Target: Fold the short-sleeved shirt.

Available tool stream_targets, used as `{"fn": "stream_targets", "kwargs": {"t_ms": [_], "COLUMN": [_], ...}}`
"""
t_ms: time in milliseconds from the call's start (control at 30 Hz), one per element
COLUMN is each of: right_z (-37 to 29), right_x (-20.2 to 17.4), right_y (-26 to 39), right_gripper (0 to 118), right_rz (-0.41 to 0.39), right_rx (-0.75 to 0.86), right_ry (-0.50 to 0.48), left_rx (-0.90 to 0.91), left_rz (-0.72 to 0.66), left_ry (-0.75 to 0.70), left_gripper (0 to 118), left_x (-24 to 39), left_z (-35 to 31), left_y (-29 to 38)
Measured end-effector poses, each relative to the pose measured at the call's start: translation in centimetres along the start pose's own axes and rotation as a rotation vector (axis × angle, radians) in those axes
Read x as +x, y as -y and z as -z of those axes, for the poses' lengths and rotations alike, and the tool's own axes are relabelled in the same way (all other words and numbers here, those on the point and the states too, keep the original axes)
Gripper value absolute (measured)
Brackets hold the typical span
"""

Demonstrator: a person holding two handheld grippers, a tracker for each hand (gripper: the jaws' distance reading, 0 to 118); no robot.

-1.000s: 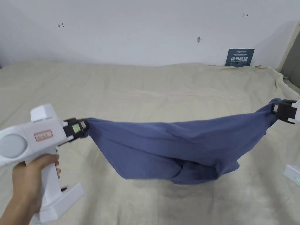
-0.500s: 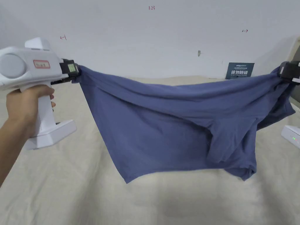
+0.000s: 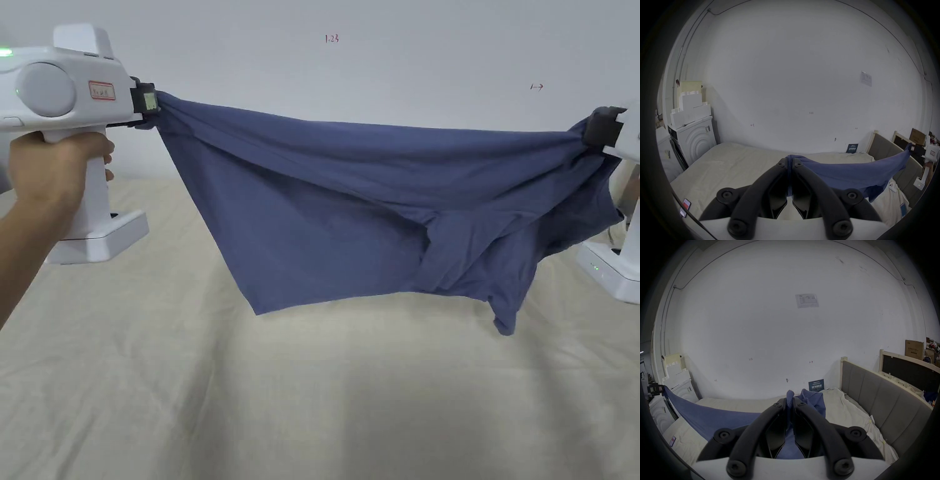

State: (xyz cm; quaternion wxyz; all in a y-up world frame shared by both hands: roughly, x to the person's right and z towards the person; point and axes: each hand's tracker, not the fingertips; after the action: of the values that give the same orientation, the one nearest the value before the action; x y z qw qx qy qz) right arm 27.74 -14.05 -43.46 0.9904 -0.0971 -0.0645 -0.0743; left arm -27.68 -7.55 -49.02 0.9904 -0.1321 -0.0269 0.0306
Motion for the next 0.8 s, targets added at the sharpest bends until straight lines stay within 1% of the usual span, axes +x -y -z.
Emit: {"fn": "stream_targets", "kwargs": {"t_ms": [233,300,467,533,633,700,800], "right_z": [2.2,2.5,2.3,1.8,0.5,-0.9,-3.3], "right_x": [0.3,0.5,0.2,0.2,0.0,-0.1,-0.1], "right_y": [5.5,7.2,11.7,13.3,15.6,17.0,19.3], "right_gripper": [5,5,5,5,5,5,5], "right_rz": [0.001,-0.015,-0.111,-0.161,-0.206,-0.269,-0.300], "right_rx": [-0.090,-0.123,-0.201,-0.224,-0.247,-0.268,-0.298], "right_ry": [0.024,0.040,0.091,0.095,0.102,0.096,0.098], "left_rx": [-0.094,-0.135,-0.217,-0.244,-0.290,-0.320,-0.354], "left_rz": [0.015,0.034,0.030,0.074,0.098,0.109,0.097], "left_ry": [-0.008,-0.024,-0.040,-0.053,-0.058,-0.054,-0.044], "left_gripper": [1,1,1,1,1,1,1], "left_x": [-0.2,0.0,0.5,0.9,1.0,0.8,0.3], "left_z": [3.2,4.1,4.6,4.4,3.5,2.7,0.4], "left_y": [4.9,6.9,12.6,14.9,18.2,20.3,23.2]}}
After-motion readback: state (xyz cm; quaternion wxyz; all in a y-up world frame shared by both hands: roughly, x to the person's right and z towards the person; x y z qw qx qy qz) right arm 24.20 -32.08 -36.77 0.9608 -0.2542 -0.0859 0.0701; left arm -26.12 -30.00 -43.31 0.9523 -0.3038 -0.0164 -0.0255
